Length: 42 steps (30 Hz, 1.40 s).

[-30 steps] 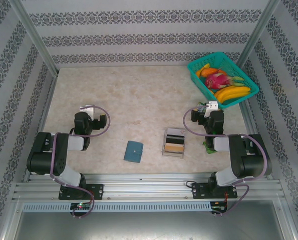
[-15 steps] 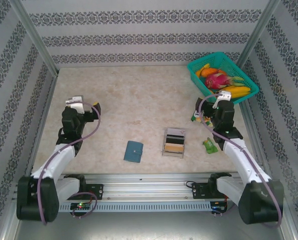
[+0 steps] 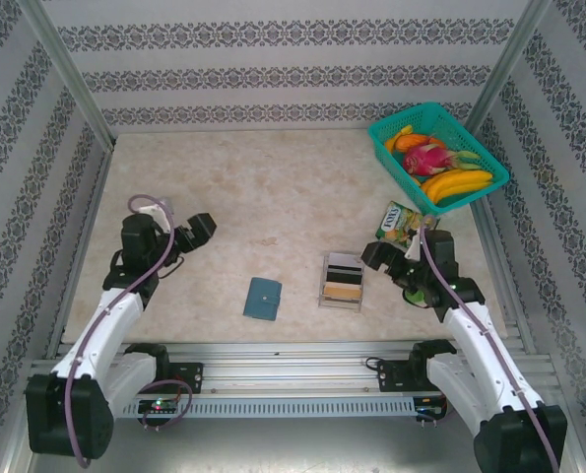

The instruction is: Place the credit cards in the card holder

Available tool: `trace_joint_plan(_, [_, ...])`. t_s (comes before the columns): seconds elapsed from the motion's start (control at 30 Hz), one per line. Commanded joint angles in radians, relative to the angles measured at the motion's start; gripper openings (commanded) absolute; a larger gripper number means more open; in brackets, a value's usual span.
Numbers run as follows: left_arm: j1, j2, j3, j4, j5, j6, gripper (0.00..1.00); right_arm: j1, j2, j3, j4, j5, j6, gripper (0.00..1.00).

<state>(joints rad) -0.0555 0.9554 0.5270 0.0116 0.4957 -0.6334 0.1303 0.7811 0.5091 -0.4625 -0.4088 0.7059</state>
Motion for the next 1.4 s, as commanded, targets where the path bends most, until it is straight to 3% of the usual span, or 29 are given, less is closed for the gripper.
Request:
trace_joint_plan(0.0, [-0.089,-0.007,-0.021,-0.036,0.102,-0.057,1.0,0.06,0.015,-0.057,-0.029,-0.041,0.111,0.98])
trace_joint_plan(0.2, [-0.16,-0.001,-0.022,-0.117,0.04,-0.025,1.0,0.183,0.07,-0.083,0.024,0.011,0.166,0.98])
trace_joint_plan(0.5, [-0.172,-0.002,-0.026,-0.147,0.027,-0.024,1.0,0.303,0.149,-0.12,0.284,-0.001,0.331,0.98])
trace_joint_plan(0.87, [-0.194,0.059,0.012,-0.16,0.027,-0.031,1.0,0.423,0.477,0.018,0.619,0.051,0.47,0.98])
trace_joint_plan(1.0, [-0.207,0.068,0.008,-0.154,0.011,-0.056,1.0,0.446,0.58,0.12,0.601,0.061,0.428,0.98])
trace_joint_plan(1.1, [-0.213,0.062,0.003,-0.158,0.004,-0.067,1.0,0.446,0.596,0.159,0.492,0.082,0.364,0.98])
trace_joint_plan(1.27, [-0.215,0.036,0.004,-0.197,-0.016,-0.063,1.0,0.471,0.465,0.166,0.225,0.218,0.155,0.93])
trace_joint_plan(1.37, [-0.217,0.024,0.009,-0.213,-0.029,-0.055,1.0,0.516,0.393,0.163,0.123,0.224,0.014,0.93])
